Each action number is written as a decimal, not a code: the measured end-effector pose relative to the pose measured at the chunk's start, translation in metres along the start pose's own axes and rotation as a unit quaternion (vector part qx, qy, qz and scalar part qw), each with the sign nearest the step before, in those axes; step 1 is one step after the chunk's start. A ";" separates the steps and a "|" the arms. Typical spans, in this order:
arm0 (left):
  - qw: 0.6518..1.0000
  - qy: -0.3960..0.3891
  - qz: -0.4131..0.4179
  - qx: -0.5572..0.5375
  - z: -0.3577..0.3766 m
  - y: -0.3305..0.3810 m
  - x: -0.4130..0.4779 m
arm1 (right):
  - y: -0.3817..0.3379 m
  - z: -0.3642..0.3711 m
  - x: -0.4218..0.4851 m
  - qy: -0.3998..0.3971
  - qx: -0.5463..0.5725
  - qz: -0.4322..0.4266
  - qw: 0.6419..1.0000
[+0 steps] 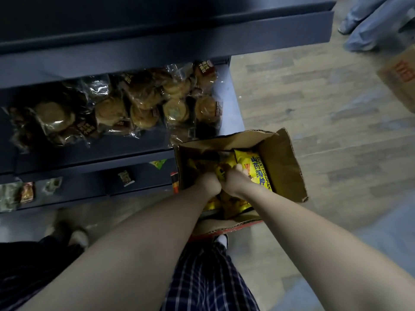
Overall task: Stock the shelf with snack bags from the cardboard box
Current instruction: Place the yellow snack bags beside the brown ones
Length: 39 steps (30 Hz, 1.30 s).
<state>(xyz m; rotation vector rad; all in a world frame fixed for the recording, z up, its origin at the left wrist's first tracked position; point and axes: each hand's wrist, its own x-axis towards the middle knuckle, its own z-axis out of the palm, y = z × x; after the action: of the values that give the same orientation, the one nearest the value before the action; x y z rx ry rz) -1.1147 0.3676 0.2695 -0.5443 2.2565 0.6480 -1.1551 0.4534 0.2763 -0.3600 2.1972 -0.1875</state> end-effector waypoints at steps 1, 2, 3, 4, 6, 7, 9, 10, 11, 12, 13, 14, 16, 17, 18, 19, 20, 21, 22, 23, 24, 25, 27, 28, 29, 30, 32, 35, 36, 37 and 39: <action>1.000 0.010 -0.004 0.018 0.004 0.000 0.001 | 0.001 0.002 0.003 0.006 0.000 0.009 1.000; 0.999 0.020 -0.012 0.032 0.009 -0.003 0.004 | 0.003 0.006 0.007 0.016 0.004 0.016 1.000; 0.999 0.028 -0.022 0.041 0.013 -0.004 0.005 | 0.004 0.007 0.010 0.028 0.009 0.021 0.999; 0.998 0.029 -0.031 0.042 0.018 -0.006 0.010 | 0.004 0.009 0.014 0.042 0.021 0.024 0.999; 0.998 0.027 -0.053 0.029 0.027 -0.011 0.013 | 0.003 0.015 0.021 0.052 0.057 0.043 0.996; 0.998 0.026 -0.058 0.026 0.030 -0.013 0.014 | 0.002 0.017 0.024 0.053 0.073 0.054 0.994; 0.997 0.019 -0.068 0.024 0.033 -0.017 0.018 | 0.001 0.021 0.027 0.061 0.091 0.071 0.991; 0.997 0.013 -0.075 0.016 0.034 -0.019 0.020 | 0.001 0.023 0.030 0.065 0.093 0.075 0.991; 0.997 0.006 -0.077 0.007 0.035 -0.022 0.023 | 0.000 0.025 0.031 0.070 0.093 0.078 0.990; 0.996 -0.004 -0.086 -0.005 0.034 -0.023 0.026 | 0.001 0.027 0.034 0.078 0.096 0.081 0.989; 0.995 -0.010 -0.094 -0.022 0.034 -0.024 0.031 | 0.002 0.028 0.036 0.086 0.096 0.084 0.988; 0.993 -0.021 -0.108 -0.045 0.035 -0.024 0.035 | 0.002 0.030 0.037 0.094 0.093 0.082 0.988; 0.986 -0.031 -0.132 -0.097 0.033 -0.021 0.038 | 0.004 0.031 0.037 0.101 0.090 0.066 0.989; 0.982 -0.028 -0.142 -0.121 0.033 -0.019 0.041 | 0.005 0.030 0.036 0.102 0.094 0.055 0.989; 0.978 -0.025 -0.156 -0.140 0.033 -0.017 0.043 | 0.007 0.030 0.036 0.102 0.101 0.043 0.989; 0.973 -0.024 -0.168 -0.156 0.030 -0.015 0.043 | 0.009 0.028 0.034 0.103 0.110 0.032 0.988; 0.970 -0.022 -0.180 -0.162 0.029 -0.014 0.045 | 0.012 0.026 0.033 0.105 0.123 0.022 0.987; 0.967 -0.018 -0.189 -0.171 0.028 -0.013 0.047 | 0.014 0.024 0.032 0.107 0.141 0.014 0.984; 0.963 -0.012 -0.195 -0.186 0.025 -0.010 0.046 | 0.017 0.021 0.031 0.100 0.169 0.012 0.980; 0.959 -0.003 -0.195 -0.204 0.024 -0.009 0.046 | 0.019 0.018 0.030 0.087 0.204 0.015 0.975; 0.957 0.000 -0.197 -0.214 0.022 -0.005 0.044 | 0.022 0.015 0.030 0.071 0.239 0.021 0.968; 0.957 -0.007 -0.191 -0.217 0.019 -0.001 0.042 | 0.024 0.012 0.030 0.059 0.269 0.030 0.961; 0.958 -0.023 -0.179 -0.222 0.010 0.005 0.035 | 0.028 0.005 0.028 0.035 0.312 0.049 0.948; 0.957 -0.031 -0.175 -0.230 0.004 0.007 0.030 | 0.030 0.002 0.028 0.025 0.336 0.055 0.940; 0.957 -0.038 -0.165 -0.236 -0.001 0.009 0.027 | 0.030 -0.002 0.026 0.016 0.365 0.055 0.929; 0.957 -0.036 -0.158 -0.242 -0.007 0.010 0.022 | 0.030 -0.006 0.023 0.004 0.393 0.051 0.918; 0.953 -0.034 -0.148 -0.263 -0.017 0.013 0.013 | 0.031 -0.015 0.015 -0.012 0.439 0.041 0.898; 0.911 -0.034 -0.157 -0.379 -0.027 0.011 -0.007 | 0.036 -0.022 0.002 -0.017 0.494 0.061 0.867; 0.891 -0.040 -0.160 -0.422 -0.030 0.010 -0.013 | 0.040 -0.023 -0.001 -0.020 0.509 0.074 0.857; 0.870 -0.047 -0.160 -0.464 -0.035 0.010 -0.021 | 0.043 -0.024 -0.005 -0.025 0.526 0.082 0.846; 0.827 -0.088 -0.166 -0.530 -0.042 0.009 -0.033 | 0.051 -0.027 -0.012 -0.037 0.556 0.085 0.826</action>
<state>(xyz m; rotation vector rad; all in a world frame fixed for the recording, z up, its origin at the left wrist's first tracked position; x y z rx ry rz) -1.1198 0.3562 0.3220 -1.2912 1.3874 1.6702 -1.1792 0.5060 0.2885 0.4795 1.6678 -1.2472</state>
